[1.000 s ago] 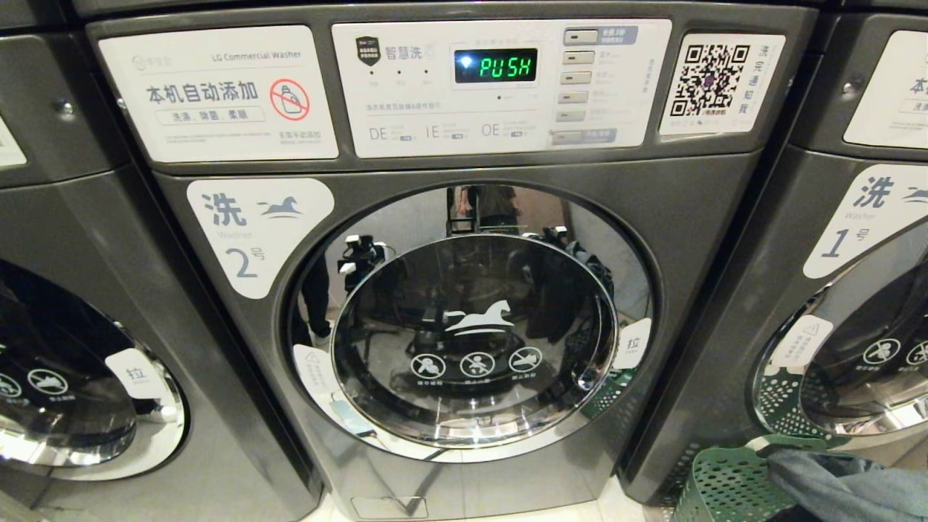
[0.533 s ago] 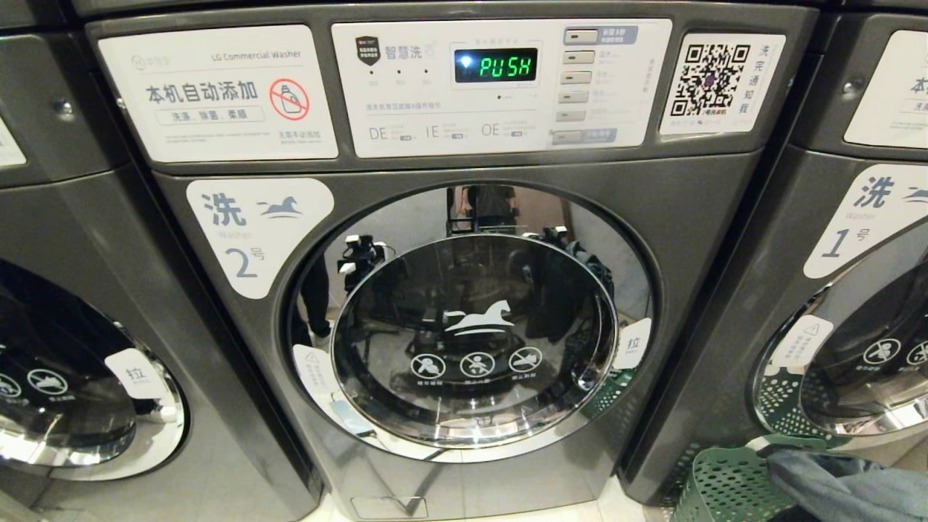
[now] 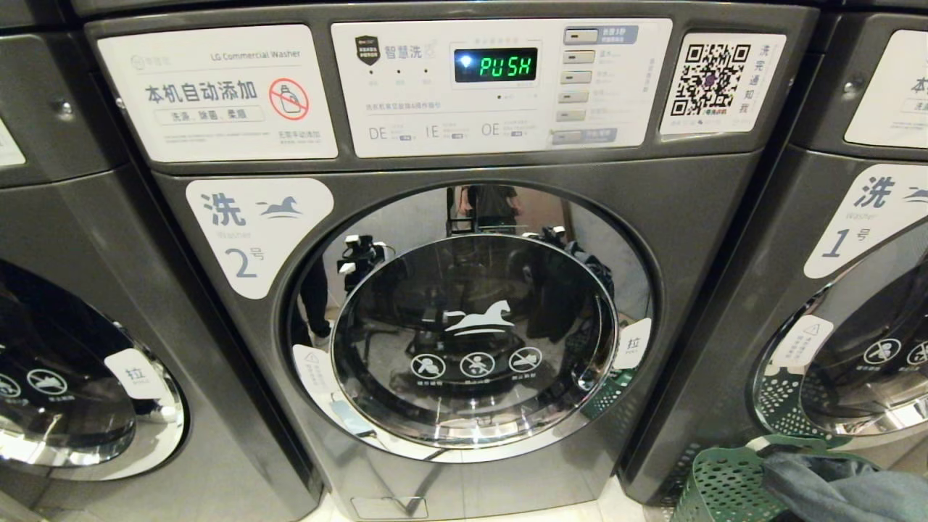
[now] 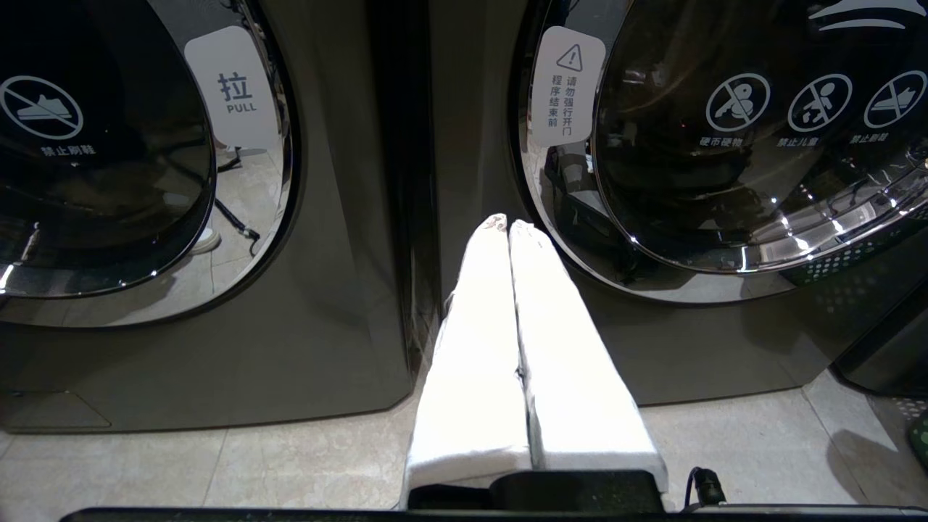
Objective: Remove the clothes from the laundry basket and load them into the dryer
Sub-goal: Put the clothes in the dryer
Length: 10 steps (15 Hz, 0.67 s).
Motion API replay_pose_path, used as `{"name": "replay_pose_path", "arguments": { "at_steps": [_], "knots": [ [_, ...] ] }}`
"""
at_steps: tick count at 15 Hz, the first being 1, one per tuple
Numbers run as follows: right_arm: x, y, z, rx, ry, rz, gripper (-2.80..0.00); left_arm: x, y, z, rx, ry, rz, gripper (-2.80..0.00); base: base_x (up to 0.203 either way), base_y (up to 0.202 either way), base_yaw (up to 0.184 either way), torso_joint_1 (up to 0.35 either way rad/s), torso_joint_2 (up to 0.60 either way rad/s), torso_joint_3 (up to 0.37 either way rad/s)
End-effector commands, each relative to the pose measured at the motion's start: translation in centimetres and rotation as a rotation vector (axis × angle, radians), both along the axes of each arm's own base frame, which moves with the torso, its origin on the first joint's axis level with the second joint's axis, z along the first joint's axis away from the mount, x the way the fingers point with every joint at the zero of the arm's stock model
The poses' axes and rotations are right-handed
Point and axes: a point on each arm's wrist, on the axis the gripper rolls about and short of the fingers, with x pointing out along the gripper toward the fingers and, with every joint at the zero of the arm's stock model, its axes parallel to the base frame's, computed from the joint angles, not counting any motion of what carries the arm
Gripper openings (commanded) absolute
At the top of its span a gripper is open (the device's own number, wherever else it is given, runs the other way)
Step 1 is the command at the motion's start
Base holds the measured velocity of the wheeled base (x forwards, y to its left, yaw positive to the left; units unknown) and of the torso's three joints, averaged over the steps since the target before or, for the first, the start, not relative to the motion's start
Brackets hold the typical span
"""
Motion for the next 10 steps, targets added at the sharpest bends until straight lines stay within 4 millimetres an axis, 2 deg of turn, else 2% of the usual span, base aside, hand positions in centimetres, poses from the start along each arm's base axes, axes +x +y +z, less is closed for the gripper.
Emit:
{"name": "replay_pose_path", "arguments": {
  "at_steps": [1, 8, 10],
  "knots": [
    [0.01, 0.0, 0.0, -0.002, 0.002, 0.001, -2.8, -0.01, 0.0, 0.0, -0.001, -0.002, 0.001, -2.8, 0.0, 0.0, 0.0, 0.0, 0.0, 0.0],
    [0.01, 0.01, 0.03, -0.042, -0.003, 0.006, -2.8, -0.01, 0.0, 0.0, -0.005, -0.002, 0.001, -2.8, 0.0, 0.0, 0.0, 0.0, 0.0, -0.004],
    [0.01, 0.01, 0.03, -0.042, -0.003, 0.004, -2.8, -0.01, 0.0, -0.01, -0.005, -0.001, 0.001, -2.8, 0.0, 0.0, 0.0, 0.012, -0.22, -0.25]
  ]
}}
